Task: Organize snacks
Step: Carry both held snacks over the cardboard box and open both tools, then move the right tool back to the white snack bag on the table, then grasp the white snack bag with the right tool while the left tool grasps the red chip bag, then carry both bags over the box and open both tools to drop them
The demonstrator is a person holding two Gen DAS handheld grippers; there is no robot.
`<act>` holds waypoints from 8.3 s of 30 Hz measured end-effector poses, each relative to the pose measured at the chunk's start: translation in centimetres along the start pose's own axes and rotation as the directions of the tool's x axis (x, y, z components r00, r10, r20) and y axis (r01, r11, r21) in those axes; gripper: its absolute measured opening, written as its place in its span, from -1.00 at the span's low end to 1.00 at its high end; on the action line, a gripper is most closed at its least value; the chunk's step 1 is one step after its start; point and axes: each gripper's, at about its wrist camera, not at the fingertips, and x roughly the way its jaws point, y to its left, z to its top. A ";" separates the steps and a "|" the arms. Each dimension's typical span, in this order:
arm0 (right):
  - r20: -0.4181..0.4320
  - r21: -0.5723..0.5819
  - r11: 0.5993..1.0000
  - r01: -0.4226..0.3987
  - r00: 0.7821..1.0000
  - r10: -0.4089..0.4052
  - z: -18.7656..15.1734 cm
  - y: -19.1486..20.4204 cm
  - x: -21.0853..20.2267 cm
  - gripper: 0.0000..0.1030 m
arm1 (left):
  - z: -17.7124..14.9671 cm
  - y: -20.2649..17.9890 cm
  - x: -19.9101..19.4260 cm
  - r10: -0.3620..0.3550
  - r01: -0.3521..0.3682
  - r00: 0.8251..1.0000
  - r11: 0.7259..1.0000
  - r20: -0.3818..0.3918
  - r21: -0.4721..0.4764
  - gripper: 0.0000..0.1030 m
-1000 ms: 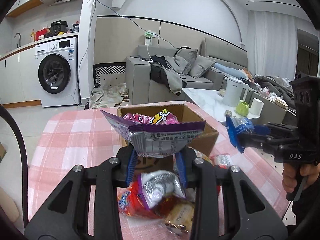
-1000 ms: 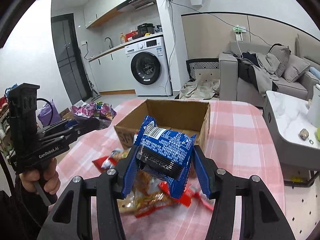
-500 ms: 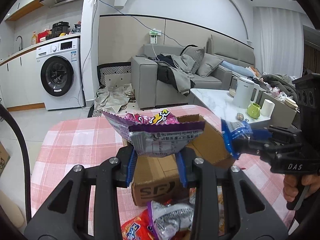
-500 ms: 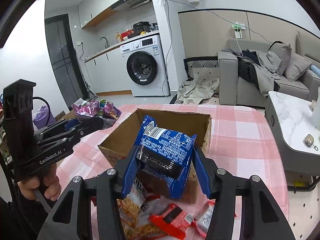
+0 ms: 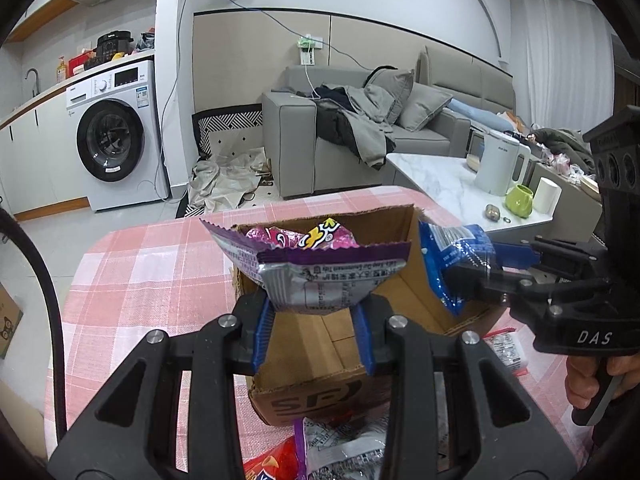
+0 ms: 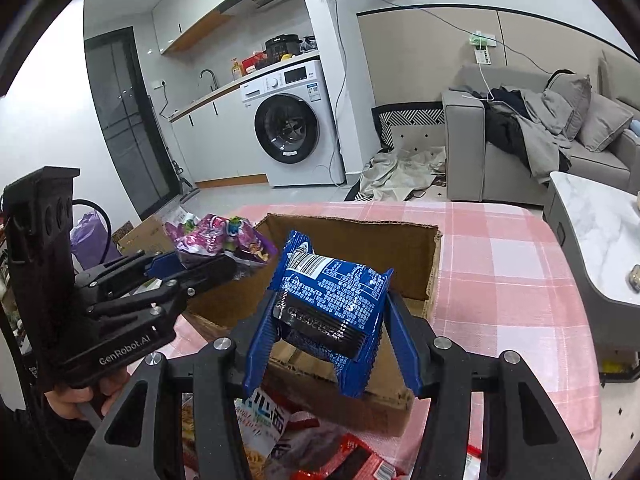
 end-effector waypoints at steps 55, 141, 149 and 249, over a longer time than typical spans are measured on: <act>-0.038 0.111 0.965 0.238 0.971 -0.235 -9.4 -5.9 -7.7 1.00 | -13.3 4.9 -7.9 0.057 -0.069 0.987 0.995 -0.148 -0.076 0.99; -0.118 0.083 0.975 0.208 0.973 -0.198 -12.1 -7.1 -4.4 -0.10 | -15.0 6.7 -3.2 -0.052 0.022 0.978 0.988 -0.200 -0.151 -0.22; -0.074 0.070 0.980 0.186 0.981 -0.181 -11.6 -6.0 -5.4 -0.10 | -14.2 7.7 -5.2 -0.025 -0.001 0.989 0.984 -0.147 -0.177 -0.23; -0.030 -0.062 0.997 0.041 0.999 -0.043 -0.2 -0.1 3.2 -0.10 | -0.9 -1.2 4.4 -0.002 0.004 0.998 0.999 -0.064 0.040 -0.48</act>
